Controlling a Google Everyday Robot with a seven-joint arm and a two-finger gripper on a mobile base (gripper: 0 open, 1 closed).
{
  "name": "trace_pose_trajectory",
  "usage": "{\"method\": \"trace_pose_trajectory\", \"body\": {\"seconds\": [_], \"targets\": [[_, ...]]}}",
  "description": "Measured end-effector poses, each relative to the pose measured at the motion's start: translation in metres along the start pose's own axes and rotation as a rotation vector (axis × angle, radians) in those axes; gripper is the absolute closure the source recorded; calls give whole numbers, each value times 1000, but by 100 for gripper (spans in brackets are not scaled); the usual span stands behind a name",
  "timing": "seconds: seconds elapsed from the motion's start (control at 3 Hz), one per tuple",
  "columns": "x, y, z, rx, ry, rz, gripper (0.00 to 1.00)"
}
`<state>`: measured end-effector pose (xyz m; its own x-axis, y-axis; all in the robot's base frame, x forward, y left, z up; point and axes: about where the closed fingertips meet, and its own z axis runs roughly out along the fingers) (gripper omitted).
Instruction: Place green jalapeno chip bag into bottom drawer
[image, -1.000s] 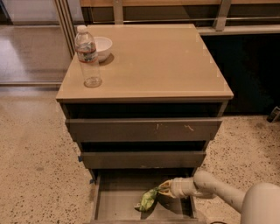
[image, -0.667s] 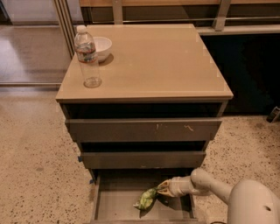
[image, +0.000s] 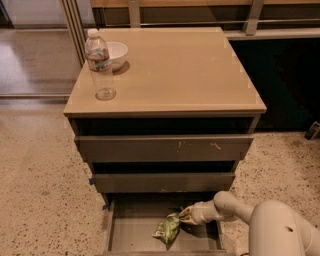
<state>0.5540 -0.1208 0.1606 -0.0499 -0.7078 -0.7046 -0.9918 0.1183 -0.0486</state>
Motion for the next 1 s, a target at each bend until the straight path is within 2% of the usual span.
{"method": "trace_pose_trajectory", "body": {"seconds": [1.0], "targets": [[0,0,0,0,0,0,6]]}}
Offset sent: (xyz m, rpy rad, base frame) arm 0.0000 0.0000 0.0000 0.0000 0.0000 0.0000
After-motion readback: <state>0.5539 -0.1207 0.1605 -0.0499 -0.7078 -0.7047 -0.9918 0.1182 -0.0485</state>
